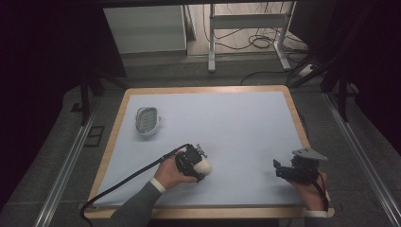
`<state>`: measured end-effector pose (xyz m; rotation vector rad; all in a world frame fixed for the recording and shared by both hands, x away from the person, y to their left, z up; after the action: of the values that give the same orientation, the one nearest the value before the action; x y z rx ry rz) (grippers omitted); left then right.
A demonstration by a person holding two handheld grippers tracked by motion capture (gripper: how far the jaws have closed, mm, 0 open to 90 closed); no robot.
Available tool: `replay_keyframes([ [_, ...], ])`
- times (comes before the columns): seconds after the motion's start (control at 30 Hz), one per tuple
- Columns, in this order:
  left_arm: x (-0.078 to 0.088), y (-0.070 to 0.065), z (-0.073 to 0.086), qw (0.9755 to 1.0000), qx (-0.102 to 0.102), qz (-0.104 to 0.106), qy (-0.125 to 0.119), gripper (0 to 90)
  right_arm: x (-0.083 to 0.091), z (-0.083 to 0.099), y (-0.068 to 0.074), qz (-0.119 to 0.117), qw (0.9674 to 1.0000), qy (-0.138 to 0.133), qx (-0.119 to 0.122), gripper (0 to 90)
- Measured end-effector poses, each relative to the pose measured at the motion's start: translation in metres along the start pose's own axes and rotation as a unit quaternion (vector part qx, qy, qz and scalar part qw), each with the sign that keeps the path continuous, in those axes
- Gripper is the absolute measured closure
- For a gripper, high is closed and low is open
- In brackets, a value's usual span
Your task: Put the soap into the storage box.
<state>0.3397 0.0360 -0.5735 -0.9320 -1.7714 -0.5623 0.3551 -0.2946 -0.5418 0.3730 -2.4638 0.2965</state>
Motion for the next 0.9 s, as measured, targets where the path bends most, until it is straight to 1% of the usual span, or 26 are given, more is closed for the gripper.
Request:
replay_keyframes([
  [0.13,0.001,-0.001,0.000,1.0000,-0.007,0.003,-0.003,48.7,0.001,0.000,-0.002,0.002,1.0000,-0.002,-0.001,7.1],
  [0.27,0.002,-0.001,0.000,0.9999,-0.008,0.002,-0.006,49.3,0.002,0.000,-0.005,0.007,0.9999,-0.005,-0.007,7.1],
  [0.43,0.005,0.001,0.000,0.9999,-0.011,0.000,-0.005,49.5,0.002,0.000,-0.005,0.008,0.9999,-0.005,-0.006,7.1],
  [0.5,0.007,0.002,0.000,0.9999,-0.012,0.003,-0.009,49.5,0.003,0.000,-0.006,0.008,0.9999,-0.005,-0.007,7.0],
  [0.6,0.012,0.004,-0.002,0.9997,-0.009,0.013,-0.019,49.5,0.003,-0.001,-0.006,0.009,0.9999,-0.005,-0.007,7.1],
  [0.77,0.019,0.011,-0.003,0.9997,-0.004,0.006,-0.025,49.5,0.003,0.000,-0.006,0.009,0.9999,-0.005,-0.007,7.0],
  [0.9,0.026,0.016,-0.004,0.9995,0.000,0.005,-0.033,49.5,0.002,0.000,-0.007,0.011,0.9999,-0.005,-0.009,7.0],
])
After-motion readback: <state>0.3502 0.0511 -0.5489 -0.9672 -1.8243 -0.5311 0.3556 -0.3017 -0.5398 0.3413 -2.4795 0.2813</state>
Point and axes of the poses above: each handheld gripper's, and its own axes: x roughly backward along the jaws, z roughly out of its underside, y roughly to its left, the point moved 7 cm from there along -x, roughly forward along the jaws, and after that the axes turned 2 degrees about x, right-handed, at the moved point
